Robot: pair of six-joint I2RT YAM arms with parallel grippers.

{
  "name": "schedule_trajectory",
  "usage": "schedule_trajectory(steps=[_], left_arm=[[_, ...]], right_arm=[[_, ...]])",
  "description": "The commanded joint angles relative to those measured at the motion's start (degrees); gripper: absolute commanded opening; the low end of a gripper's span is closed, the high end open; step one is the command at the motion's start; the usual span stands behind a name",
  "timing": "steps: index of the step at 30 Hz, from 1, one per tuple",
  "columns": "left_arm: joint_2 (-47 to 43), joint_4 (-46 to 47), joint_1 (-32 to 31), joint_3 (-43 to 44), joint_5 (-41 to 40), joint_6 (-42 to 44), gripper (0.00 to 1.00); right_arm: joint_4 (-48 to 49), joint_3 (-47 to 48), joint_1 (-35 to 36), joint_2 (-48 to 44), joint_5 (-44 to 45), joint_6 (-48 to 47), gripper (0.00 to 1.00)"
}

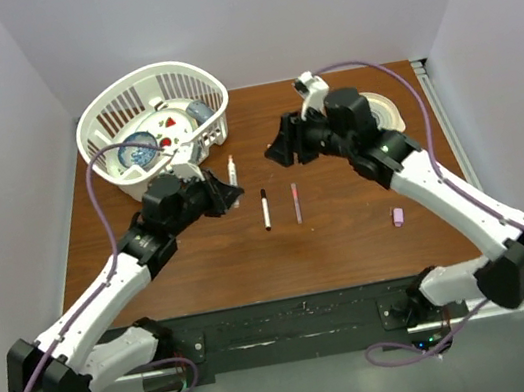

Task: Insert the pens into the pen caps

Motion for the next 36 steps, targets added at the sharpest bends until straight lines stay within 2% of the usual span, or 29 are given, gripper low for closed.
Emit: schedule_trajectory(steps=[1, 6, 11, 12, 16, 21, 28, 36], left_arm=[[-3.8, -11.3, 3.5, 2.6, -4.8, 5.9, 0.00], [-10.3, -16.6, 3.5, 1.7, -9.4, 12.7, 0.00], [-17.9, -15.2, 3.5, -3.3, -11.7, 16.8, 0.00], [-18.6, -15.4, 3.5, -3.1, -11.8, 17.0, 0.00], [-20.3, -15.6, 3.5, -3.4, -12.6, 17.8, 0.00], [-20.2, -15.6, 3.5, -3.2, -12.3, 17.9, 0.00], [-20.2, -15.4, 3.5, -3.2, -11.9, 18.1, 0.00], [-20.9, -15.2, 3.5, -3.3, -11.9, 18.2, 0.00]], right_arm=[[-3.8, 10.7, -0.8, 10.4, 2.9, -12.5, 0.57], [-2.1, 16.8, -2.3, 24.5, 11.3, -16.1, 0.53], [-5.2, 29.1, -5.1, 37.8, 12.6, -20.0, 0.54], [-6.6, 31.6, -5.6, 42.9, 12.0, -20.5, 0.54], [-9.5, 40.3, -7.3, 51.4, 10.2, -22.1, 0.54], [-10.4, 46.0, -9.0, 57.4, 9.5, -24.0, 0.54], [-10.6, 48.6, -9.1, 64.8, 7.6, -24.2, 0.52], [-9.6, 46.3, -8.1, 64.9, 11.3, -25.9, 0.43]])
